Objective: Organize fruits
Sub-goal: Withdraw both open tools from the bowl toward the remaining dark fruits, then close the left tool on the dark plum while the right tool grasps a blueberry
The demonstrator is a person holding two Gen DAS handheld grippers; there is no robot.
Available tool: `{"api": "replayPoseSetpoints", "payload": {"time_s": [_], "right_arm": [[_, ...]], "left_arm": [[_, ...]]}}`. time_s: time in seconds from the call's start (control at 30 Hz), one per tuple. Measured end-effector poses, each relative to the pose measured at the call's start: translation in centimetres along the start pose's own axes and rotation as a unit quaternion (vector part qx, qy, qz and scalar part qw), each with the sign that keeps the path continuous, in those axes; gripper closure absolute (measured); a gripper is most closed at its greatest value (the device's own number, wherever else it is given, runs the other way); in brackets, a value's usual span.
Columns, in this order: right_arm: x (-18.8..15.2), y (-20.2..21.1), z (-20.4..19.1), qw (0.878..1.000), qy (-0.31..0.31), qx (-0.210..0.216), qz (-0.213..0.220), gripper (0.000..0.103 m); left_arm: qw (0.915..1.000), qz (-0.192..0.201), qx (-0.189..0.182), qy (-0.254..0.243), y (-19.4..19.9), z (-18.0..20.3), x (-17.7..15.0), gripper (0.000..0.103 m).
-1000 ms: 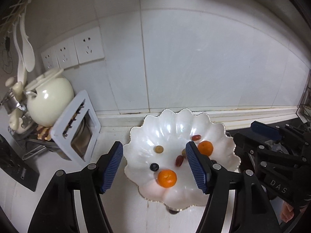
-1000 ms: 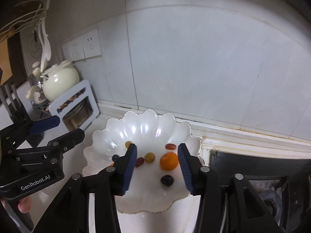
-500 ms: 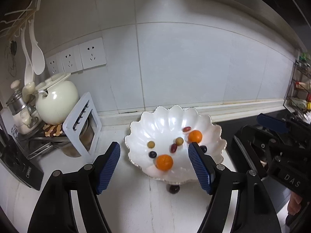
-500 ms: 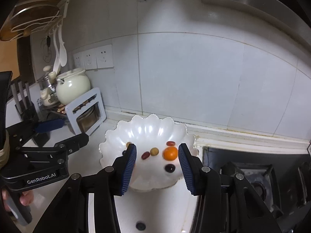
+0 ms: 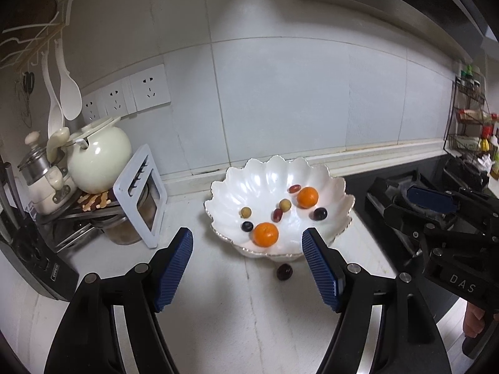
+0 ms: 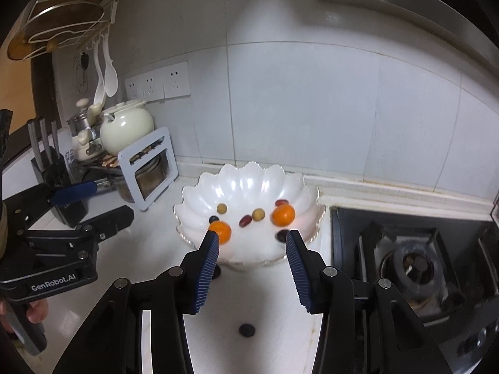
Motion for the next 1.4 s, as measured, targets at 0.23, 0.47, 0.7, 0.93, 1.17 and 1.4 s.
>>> {"api": "replayPoseSetpoints", "payload": {"time_s": [0.23,0.47,0.7,0.93,1.17,1.4], "right_arm": [[-3.3,-0.1,-0.2,1.000,-0.022,-0.022,0.003,0.057],[-6.7,-0.6,-0.9,0.999,-0.026,-0.036,0.000,0.057],[-9.0,-2.2,-1.3,0.999,-0.041,-0.030,-0.016,0.057],[-10.7,-4.4,-1.3,0.998,-0.048,-0.034,-0.038,0.057],[-11.6,-7.0,-0.7,0.994,-0.081,-0.026,-0.068,0.057],[-11.9,-9.0,-0.4,0.992,-0.091,-0.032,-0.082,0.057]], "left_arm": [[0.9997,-0.002,0.007,-0.023,-0.6,0.4,-2.7,0.031],[0.9994,0.000,-0.002,-0.035,-1.9,1.0,-5.0,0.031],[0.9987,0.002,-0.014,-0.049,-3.7,1.6,-6.4,0.031],[0.9981,-0.010,-0.014,-0.059,-6.2,2.1,-7.2,0.031],[0.9970,-0.028,-0.027,-0.067,-9.2,2.9,-7.4,0.036],[0.9959,-0.043,-0.040,-0.068,-12.1,3.4,-7.4,0.040]]}}
Point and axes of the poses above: each gripper's, at about its wrist camera, not at the fingertips, and y roughly against the way its jaws point, z to its right, x to its top, the point moved 4 cm from there along -y, roughly the way its jaws point, and after that the axes turned 8 degrees about -z, right-handed, at the moved point
